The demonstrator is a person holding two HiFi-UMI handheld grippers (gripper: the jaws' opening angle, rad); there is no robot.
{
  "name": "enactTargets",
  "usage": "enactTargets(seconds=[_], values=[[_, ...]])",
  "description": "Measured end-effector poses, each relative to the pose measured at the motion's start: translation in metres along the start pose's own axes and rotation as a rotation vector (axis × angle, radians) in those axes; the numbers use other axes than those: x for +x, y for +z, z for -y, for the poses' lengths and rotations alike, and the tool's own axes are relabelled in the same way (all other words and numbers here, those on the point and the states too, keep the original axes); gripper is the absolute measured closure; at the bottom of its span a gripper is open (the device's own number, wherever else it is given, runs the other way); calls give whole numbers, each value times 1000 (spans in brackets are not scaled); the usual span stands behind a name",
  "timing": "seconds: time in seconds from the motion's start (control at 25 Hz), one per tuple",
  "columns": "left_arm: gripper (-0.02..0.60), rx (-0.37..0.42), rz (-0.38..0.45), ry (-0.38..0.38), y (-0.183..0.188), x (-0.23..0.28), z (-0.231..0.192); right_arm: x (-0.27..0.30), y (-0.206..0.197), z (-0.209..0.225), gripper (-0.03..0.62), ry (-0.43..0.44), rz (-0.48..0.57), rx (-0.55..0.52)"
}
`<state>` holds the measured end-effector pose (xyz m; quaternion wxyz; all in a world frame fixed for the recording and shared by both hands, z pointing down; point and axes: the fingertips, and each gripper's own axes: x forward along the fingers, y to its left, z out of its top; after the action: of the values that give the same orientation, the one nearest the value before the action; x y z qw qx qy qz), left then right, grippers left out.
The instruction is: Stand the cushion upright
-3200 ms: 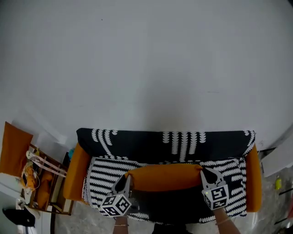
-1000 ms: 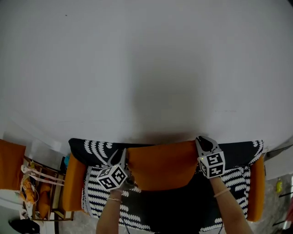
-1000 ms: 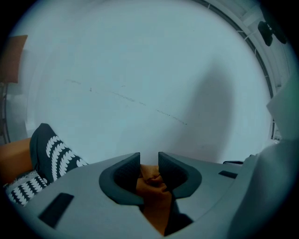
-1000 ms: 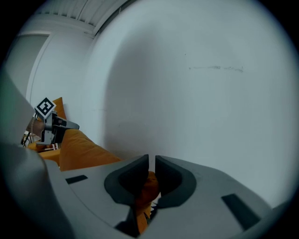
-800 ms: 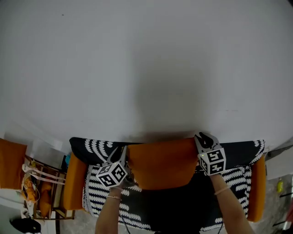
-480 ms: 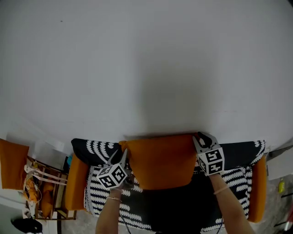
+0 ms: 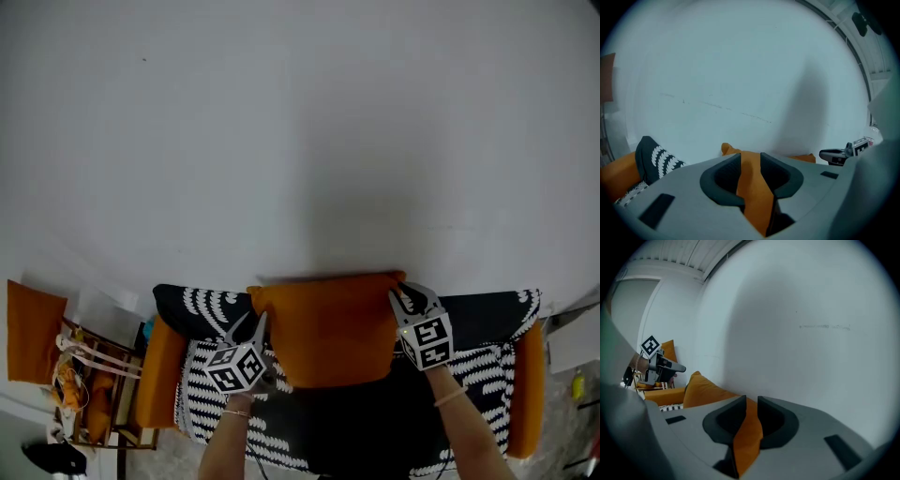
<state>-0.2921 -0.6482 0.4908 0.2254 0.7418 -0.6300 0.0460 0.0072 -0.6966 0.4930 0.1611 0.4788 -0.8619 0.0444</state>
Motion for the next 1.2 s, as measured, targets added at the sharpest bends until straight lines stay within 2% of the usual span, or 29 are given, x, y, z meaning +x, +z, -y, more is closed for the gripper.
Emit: enactTargets(seconds=[0.44, 0.96, 1.2], values=[[528, 101, 29, 12, -8, -56, 48, -52, 0, -31, 553, 62, 2, 20], [555, 123, 100, -1, -8, -132, 100, -119, 0, -74, 582, 116, 24, 26], [561, 139, 124, -38, -8, -160, 127, -146, 5, -95, 583, 149, 38, 21]])
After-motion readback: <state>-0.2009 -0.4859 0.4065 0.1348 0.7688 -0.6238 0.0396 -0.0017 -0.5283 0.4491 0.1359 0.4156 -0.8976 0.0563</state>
